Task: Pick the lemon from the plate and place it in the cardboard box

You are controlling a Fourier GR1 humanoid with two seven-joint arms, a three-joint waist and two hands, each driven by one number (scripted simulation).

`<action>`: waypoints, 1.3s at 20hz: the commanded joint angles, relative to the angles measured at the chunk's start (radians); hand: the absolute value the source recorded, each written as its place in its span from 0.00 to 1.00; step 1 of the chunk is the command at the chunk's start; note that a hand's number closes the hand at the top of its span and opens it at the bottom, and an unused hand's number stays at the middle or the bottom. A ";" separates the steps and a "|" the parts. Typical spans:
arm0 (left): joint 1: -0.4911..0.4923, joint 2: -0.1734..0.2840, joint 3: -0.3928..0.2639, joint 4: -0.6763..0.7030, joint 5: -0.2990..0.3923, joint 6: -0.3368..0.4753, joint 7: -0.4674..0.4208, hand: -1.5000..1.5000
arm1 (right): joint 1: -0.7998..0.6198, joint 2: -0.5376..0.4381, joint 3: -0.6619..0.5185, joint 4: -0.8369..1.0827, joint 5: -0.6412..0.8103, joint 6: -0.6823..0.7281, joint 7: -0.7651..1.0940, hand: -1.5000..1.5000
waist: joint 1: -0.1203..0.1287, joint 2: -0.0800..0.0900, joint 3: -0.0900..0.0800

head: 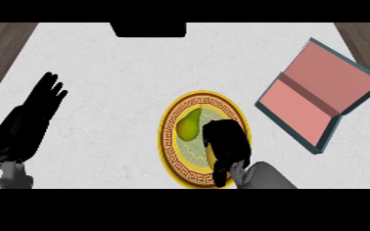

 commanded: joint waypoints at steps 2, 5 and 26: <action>-0.037 -0.051 -0.018 0.063 -0.074 0.040 -0.059 0.50 | 0.032 -0.007 0.016 -0.113 0.087 0.011 -0.002 1.00 | -0.005 0.000 0.000; -0.033 0.029 0.059 0.035 0.025 -0.038 0.013 0.50 | -0.004 -0.047 -0.049 -0.184 0.084 0.002 -0.054 1.00 | -0.002 0.000 0.000; 0.009 -0.051 -0.009 -0.001 -0.071 -0.001 -0.022 0.50 | -0.281 0.030 -0.460 -0.756 0.153 0.375 0.293 1.00 | -0.002 -0.001 -0.001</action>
